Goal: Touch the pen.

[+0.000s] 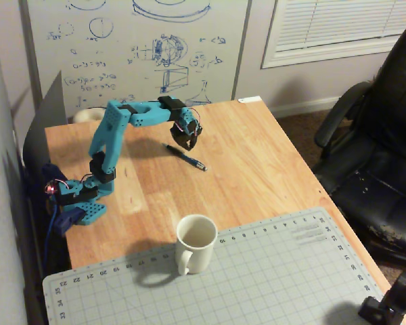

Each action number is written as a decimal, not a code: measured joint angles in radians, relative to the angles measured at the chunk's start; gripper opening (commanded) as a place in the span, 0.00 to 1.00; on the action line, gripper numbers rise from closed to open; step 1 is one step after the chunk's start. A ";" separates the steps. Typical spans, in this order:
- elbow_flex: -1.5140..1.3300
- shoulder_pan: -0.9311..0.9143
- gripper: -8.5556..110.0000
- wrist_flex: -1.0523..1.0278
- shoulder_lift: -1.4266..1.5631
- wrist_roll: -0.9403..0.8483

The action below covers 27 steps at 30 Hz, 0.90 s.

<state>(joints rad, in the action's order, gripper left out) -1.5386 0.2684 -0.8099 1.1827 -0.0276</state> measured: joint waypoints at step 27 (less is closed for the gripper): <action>0.221 0.000 0.08 0.000 -0.218 0.000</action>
<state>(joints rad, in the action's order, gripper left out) -1.3177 0.2684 -0.8099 0.9649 -0.0276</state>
